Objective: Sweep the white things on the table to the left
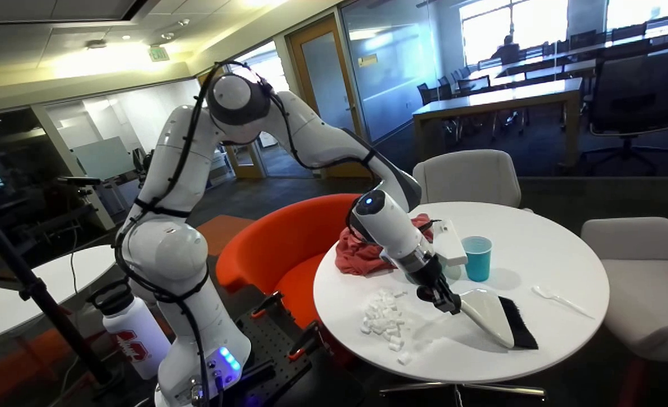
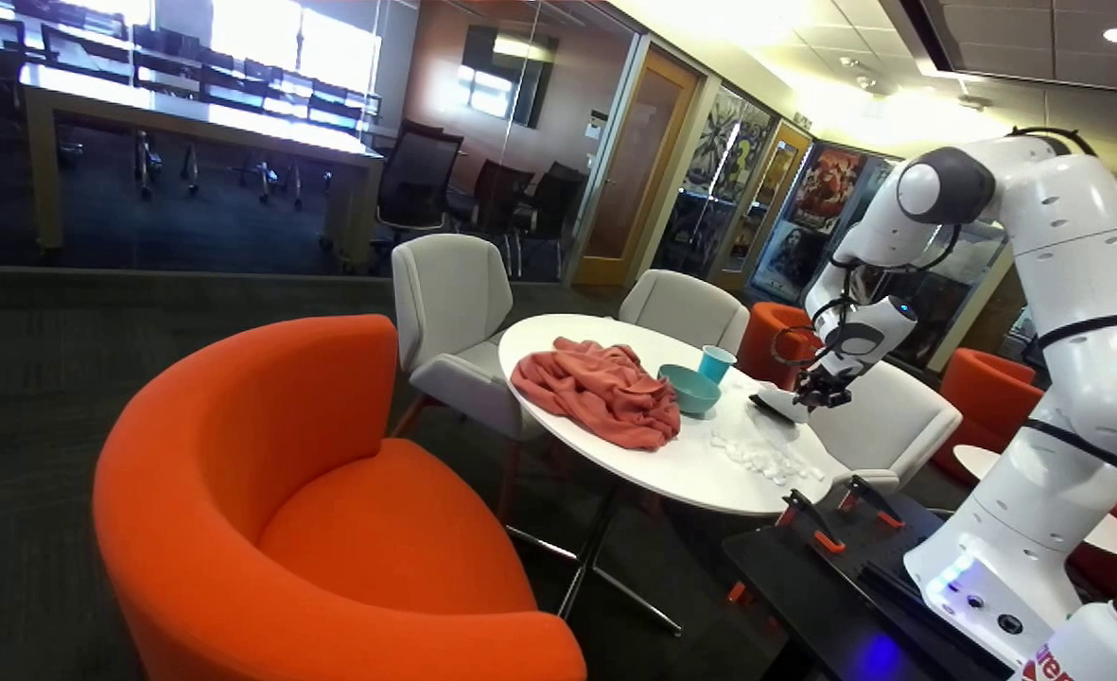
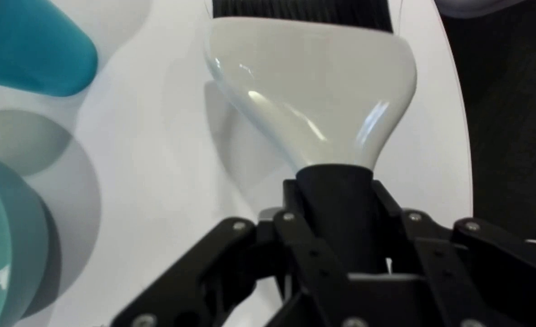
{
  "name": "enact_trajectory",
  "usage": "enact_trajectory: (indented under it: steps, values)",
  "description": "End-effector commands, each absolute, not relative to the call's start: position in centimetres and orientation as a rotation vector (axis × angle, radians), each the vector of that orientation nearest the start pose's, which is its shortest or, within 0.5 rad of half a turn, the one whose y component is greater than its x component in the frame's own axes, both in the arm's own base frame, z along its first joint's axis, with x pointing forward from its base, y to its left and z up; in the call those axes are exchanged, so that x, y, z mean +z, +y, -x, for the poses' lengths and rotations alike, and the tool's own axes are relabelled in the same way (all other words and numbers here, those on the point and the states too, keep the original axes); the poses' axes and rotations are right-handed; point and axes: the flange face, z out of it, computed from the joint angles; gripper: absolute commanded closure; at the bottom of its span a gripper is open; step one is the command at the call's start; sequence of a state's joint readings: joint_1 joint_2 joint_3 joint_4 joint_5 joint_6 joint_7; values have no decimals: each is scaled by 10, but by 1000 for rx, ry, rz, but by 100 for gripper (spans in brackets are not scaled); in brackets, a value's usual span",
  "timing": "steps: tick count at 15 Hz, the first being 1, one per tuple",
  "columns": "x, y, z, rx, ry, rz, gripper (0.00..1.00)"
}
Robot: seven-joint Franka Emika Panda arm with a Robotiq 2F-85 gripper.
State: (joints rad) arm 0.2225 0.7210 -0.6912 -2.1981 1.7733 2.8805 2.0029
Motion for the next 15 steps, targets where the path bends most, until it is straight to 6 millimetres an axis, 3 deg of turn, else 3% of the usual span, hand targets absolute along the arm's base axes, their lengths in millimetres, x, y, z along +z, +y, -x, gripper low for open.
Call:
enact_trajectory:
  steps: [1,3,4,5,6,7,11,15]
  values:
    - [103,-311,-425,-219,2508,-1094,86]
    - [87,-311,-431,-240,2520,-1090,84]
    - [79,-308,-436,-230,2527,-1088,74]
    - [81,-309,-439,-239,2524,-1085,41]
    - [72,-307,-441,-244,2530,-1079,40]
    - [71,-305,-443,-234,2532,-1078,34]
    - [95,-304,-438,-211,2535,-1033,4]
    - [128,-298,-405,-143,2606,-983,0]
